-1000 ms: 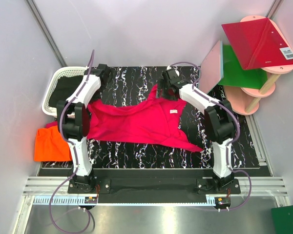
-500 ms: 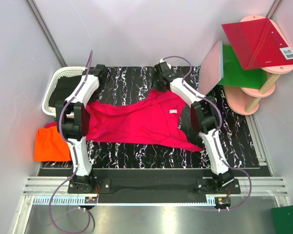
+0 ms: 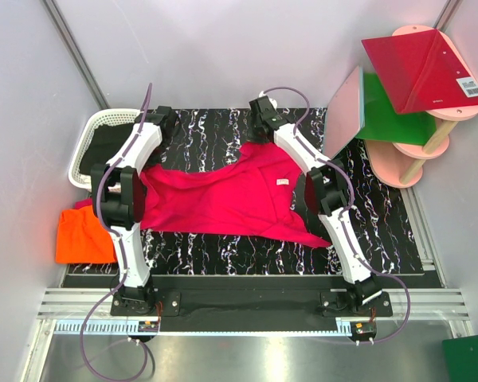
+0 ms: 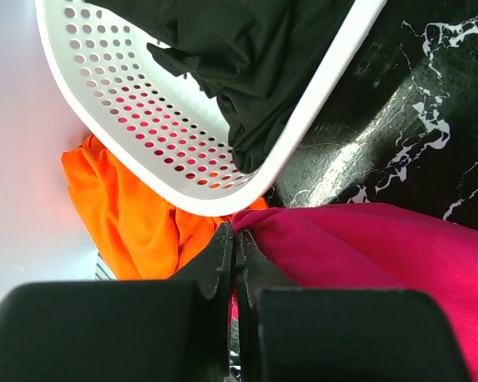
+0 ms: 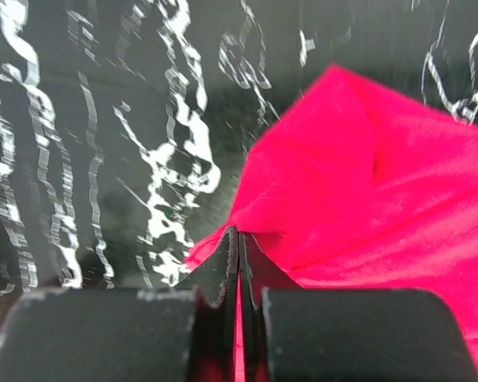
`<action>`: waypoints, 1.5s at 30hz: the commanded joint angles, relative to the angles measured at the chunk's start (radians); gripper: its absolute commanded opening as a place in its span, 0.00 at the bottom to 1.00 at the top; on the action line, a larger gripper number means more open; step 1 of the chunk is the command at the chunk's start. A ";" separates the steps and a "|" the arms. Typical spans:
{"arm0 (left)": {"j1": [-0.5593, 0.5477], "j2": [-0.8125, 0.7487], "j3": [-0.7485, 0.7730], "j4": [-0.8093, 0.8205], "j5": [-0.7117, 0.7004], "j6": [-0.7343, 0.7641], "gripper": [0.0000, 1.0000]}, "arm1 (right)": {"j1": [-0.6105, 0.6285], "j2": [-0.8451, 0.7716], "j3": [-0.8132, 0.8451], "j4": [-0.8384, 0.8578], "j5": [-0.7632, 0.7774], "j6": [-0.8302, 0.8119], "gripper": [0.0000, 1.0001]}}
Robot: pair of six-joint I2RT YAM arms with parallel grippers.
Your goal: Fold and stack the t-shirts
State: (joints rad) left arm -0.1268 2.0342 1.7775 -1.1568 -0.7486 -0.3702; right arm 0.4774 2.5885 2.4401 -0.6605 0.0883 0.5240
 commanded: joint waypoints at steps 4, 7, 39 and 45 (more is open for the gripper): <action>0.003 -0.023 0.003 0.012 -0.021 0.007 0.00 | -0.003 -0.044 0.042 0.002 0.073 -0.031 0.00; 0.004 -0.028 0.007 0.009 -0.026 0.007 0.00 | -0.003 -0.102 0.013 0.012 0.106 -0.058 0.00; 0.055 -0.246 -0.159 0.084 0.372 0.056 0.99 | -0.003 -0.998 -0.920 0.210 0.343 -0.171 0.00; 0.009 -0.266 -0.174 0.166 0.597 0.056 0.99 | -0.003 -1.007 -0.941 0.206 0.317 -0.153 0.00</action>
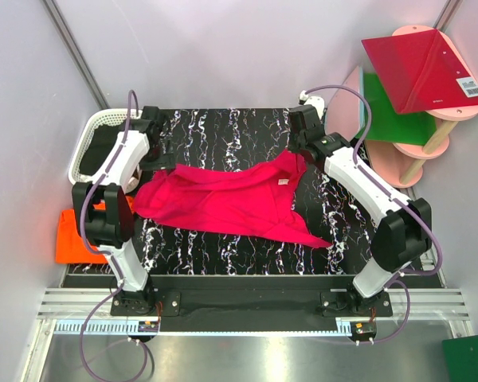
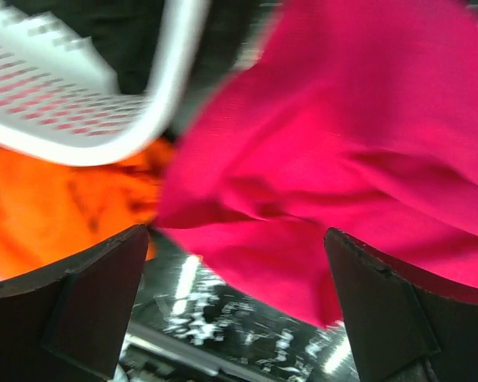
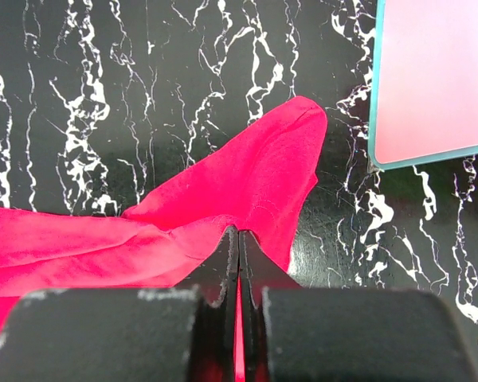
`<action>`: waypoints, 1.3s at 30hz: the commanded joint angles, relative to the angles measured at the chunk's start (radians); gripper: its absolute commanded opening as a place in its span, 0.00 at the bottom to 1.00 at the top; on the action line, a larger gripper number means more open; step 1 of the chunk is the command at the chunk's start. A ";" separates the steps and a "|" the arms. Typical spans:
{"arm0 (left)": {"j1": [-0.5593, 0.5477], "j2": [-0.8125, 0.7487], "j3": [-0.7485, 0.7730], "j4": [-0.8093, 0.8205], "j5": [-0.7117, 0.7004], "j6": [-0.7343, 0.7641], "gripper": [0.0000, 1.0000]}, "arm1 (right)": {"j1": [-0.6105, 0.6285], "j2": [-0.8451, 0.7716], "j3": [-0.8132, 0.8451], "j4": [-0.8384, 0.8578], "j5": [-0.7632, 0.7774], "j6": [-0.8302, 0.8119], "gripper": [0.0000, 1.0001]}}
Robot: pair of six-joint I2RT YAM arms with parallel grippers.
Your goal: Fold and stack the t-shirts
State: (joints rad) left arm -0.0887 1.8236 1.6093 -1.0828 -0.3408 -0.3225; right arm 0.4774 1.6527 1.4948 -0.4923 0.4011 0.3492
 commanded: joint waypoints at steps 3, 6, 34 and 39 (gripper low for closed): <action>-0.032 -0.015 -0.008 0.124 0.227 -0.015 0.99 | -0.003 -0.071 0.004 0.040 -0.013 0.028 0.00; -0.032 0.020 0.004 0.149 0.246 -0.015 0.97 | -0.003 -0.073 0.004 0.038 -0.015 0.031 0.00; -0.034 0.223 0.070 0.149 0.023 0.037 0.43 | -0.003 -0.067 -0.008 0.021 -0.019 0.034 0.00; -0.036 0.212 0.054 0.149 0.049 0.022 0.68 | -0.003 -0.077 -0.018 0.017 -0.015 0.031 0.00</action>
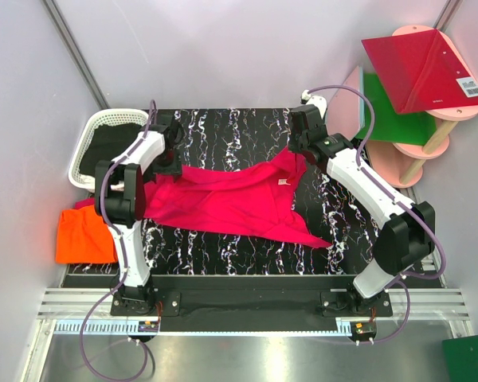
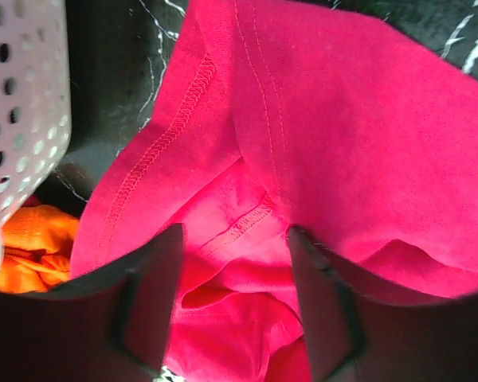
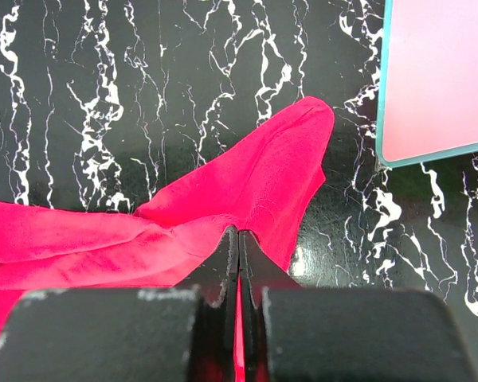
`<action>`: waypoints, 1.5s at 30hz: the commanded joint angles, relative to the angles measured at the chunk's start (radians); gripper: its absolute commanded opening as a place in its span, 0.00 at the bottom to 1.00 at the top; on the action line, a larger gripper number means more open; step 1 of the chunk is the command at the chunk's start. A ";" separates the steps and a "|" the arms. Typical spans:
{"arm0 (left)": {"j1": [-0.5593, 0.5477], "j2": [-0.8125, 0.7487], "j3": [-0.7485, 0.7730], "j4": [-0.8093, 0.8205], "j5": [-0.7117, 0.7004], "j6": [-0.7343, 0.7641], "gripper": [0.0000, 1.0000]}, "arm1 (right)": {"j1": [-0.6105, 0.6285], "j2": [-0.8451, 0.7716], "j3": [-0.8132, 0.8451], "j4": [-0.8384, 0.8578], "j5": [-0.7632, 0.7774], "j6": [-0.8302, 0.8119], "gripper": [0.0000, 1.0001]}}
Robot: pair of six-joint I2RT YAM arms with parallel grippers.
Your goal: Fold and stack the t-shirts
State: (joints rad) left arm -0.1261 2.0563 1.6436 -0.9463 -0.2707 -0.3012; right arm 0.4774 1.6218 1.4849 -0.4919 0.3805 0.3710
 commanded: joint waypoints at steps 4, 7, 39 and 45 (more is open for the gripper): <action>0.000 -0.061 0.001 0.014 -0.015 -0.007 0.69 | -0.003 -0.051 -0.015 0.013 0.001 0.017 0.00; -0.001 -0.093 -0.002 0.014 -0.013 -0.003 0.69 | -0.003 -0.051 -0.018 0.012 -0.003 0.022 0.00; -0.041 0.051 0.053 0.032 -0.073 0.010 0.58 | -0.003 -0.062 -0.058 -0.010 -0.022 0.039 0.00; -0.041 0.119 0.174 -0.002 -0.094 0.019 0.01 | -0.003 -0.085 -0.080 -0.022 -0.034 0.049 0.00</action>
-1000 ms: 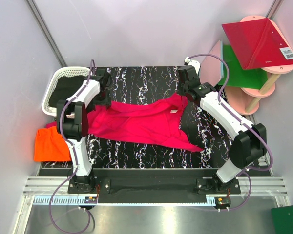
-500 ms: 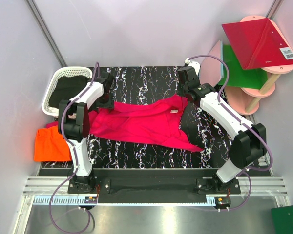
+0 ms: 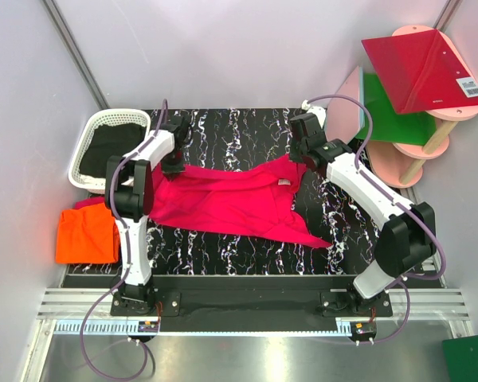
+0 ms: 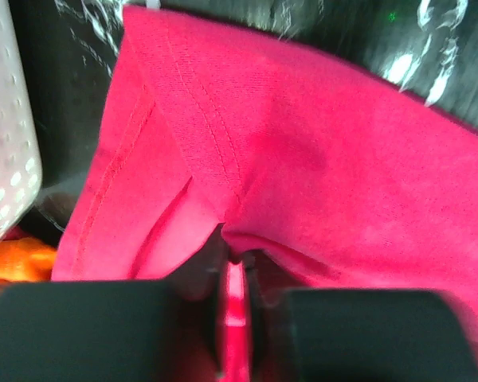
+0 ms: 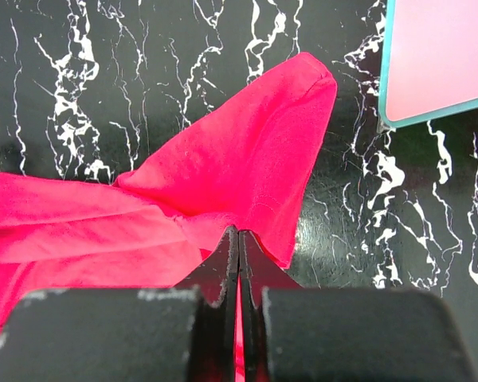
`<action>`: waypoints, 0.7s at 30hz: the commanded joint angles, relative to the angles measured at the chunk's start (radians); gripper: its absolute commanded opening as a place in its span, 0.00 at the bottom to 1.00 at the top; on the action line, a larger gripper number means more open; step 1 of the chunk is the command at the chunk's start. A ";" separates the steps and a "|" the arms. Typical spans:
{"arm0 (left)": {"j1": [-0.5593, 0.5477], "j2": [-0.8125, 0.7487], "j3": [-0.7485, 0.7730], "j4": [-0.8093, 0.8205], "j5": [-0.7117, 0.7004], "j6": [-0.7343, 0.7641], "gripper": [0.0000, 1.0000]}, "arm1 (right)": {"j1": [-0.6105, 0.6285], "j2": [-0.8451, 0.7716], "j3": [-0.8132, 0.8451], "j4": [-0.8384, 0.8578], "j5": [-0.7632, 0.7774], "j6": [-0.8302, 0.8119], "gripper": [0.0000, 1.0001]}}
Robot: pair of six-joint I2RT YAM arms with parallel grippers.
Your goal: Fold and stack the t-shirts
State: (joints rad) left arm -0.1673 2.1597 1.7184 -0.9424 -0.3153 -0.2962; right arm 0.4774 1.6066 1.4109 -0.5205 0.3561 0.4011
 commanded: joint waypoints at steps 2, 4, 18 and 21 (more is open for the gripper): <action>0.000 0.014 0.141 -0.025 -0.057 0.017 0.00 | -0.003 -0.074 -0.015 0.004 -0.011 0.025 0.00; 0.000 -0.021 0.152 -0.032 -0.077 0.019 0.00 | -0.005 -0.083 -0.021 0.002 -0.012 0.033 0.00; 0.003 -0.475 0.152 -0.104 -0.304 -0.004 0.00 | -0.002 -0.217 0.155 -0.024 -0.009 -0.064 0.00; 0.003 -0.630 0.060 -0.105 -0.289 -0.034 0.00 | 0.004 -0.299 0.154 -0.059 -0.022 -0.084 0.00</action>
State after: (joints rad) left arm -0.1673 1.7393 1.8370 -1.0340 -0.5453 -0.2935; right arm 0.4774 1.4548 1.5028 -0.5549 0.3454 0.3691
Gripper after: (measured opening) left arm 0.024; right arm 0.009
